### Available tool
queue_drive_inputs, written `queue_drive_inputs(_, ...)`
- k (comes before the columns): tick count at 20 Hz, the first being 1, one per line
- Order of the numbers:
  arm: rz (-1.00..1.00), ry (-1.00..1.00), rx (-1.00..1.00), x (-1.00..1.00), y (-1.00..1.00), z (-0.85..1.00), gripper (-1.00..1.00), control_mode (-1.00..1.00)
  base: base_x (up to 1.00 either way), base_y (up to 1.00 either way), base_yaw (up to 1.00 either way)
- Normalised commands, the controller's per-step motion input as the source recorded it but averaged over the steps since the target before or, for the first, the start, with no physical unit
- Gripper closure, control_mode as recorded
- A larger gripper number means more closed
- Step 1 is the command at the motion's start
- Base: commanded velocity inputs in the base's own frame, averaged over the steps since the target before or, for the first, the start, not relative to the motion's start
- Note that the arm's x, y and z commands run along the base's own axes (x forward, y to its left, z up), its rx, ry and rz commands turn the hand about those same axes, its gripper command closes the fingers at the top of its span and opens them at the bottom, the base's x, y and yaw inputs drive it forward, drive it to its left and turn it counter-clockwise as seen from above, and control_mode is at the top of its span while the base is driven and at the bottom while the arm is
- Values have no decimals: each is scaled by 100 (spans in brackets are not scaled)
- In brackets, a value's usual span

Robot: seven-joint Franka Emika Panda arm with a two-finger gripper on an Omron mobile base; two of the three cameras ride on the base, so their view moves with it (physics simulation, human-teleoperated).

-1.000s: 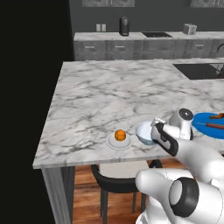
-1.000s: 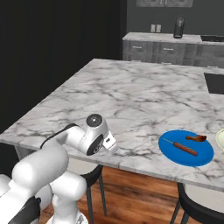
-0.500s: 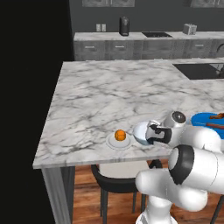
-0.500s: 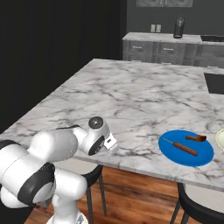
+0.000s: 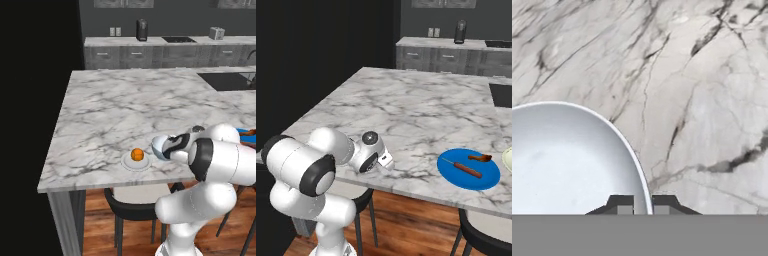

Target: Take the smaller bowl and place it next to the appetizer plate on the dining counter , and place the larger bowl next to the plate with cooked food.

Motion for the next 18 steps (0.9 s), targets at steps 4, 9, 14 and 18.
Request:
queue_drive_inputs(4, 0, 0, 0, -6, 0, 37, -100, -100, 0, 0, 0)
queue_drive_inputs(9, 0, 0, -6, -4, -4, 83, -100, -100, 0, 0, 0)
queue_drive_inputs(14, 2, 0, -8, -10, -27, 86, -100, -100, 0, 0, 0)
queue_drive_inputs(18, 13, -10, -6, -61, -13, 89, -100, -100, 0, 0, 0)
